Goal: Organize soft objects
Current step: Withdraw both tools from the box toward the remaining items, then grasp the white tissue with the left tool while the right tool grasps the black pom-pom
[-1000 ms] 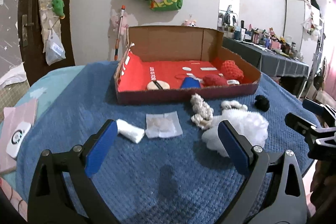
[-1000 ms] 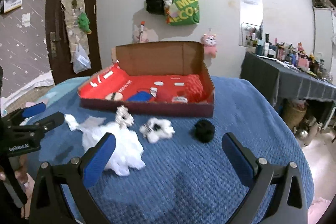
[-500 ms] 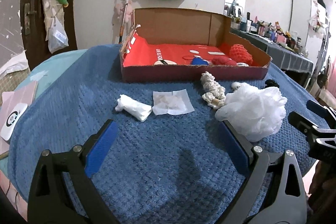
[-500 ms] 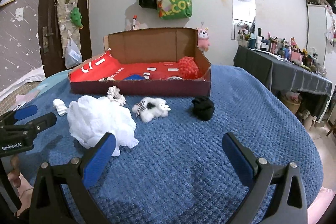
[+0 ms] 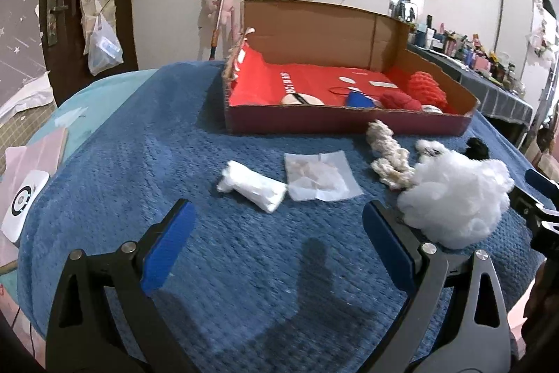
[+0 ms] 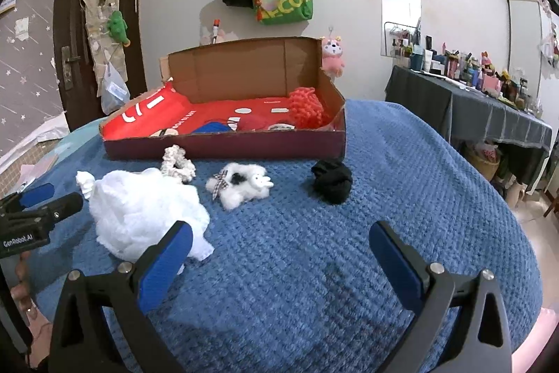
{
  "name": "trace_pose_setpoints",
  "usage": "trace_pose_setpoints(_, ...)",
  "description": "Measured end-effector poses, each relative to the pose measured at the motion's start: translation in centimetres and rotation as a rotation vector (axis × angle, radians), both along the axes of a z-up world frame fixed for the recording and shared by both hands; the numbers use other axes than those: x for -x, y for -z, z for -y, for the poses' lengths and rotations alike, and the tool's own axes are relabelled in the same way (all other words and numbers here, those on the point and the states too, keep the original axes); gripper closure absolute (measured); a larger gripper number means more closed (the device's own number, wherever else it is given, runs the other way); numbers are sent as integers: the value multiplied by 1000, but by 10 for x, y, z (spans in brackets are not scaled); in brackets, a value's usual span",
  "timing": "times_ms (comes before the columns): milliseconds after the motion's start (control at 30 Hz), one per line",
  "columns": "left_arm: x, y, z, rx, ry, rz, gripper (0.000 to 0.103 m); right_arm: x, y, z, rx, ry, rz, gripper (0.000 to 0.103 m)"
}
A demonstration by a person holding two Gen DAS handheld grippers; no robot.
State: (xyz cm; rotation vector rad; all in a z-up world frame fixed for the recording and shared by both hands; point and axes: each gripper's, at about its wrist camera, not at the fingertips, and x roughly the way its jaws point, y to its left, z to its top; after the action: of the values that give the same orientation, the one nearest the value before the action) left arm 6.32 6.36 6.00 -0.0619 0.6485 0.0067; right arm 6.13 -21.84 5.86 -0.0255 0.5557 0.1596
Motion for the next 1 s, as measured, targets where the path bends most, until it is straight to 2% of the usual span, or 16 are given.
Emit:
trace_pose_setpoints(167,-16,-4,-14,-31,-43,-35,5,-14,-3,5,17,20,-19,0)
trace_pose_setpoints(433,-40,-1,-17,-83,-19,-105,7,-52,-7,26,-6,66,-104,0)
trace_pose_setpoints(567,-51,2,-19,-71,-4,-145,17,-74,-4,32,14,71,-177,0)
trace_pose_setpoints(633,-56,4,-21,-65,2,-170,27,-82,-2,36,-1,56,-202,0)
trace_pose_setpoints(767,-64,9,-24,-39,19,-209,31,-96,4,44,-14,52,-250,7)
trace_pose_setpoints(833,-66,12,-25,-20,34,-221,40,-102,7,48,-26,48,-270,8)
trace_pose_setpoints(867,-67,13,-26,-6,41,-224,43,-105,8,50,-31,44,-276,13)
trace_pose_setpoints(933,-70,15,-27,31,61,-236,57,-111,11,50,-38,21,-290,23)
trace_pose_setpoints(967,-70,15,-26,38,65,-236,60,-114,12,49,-44,7,-299,36)
trace_pose_setpoints(1000,-70,14,-25,38,64,-232,64,-116,14,49,-60,-20,-315,53)
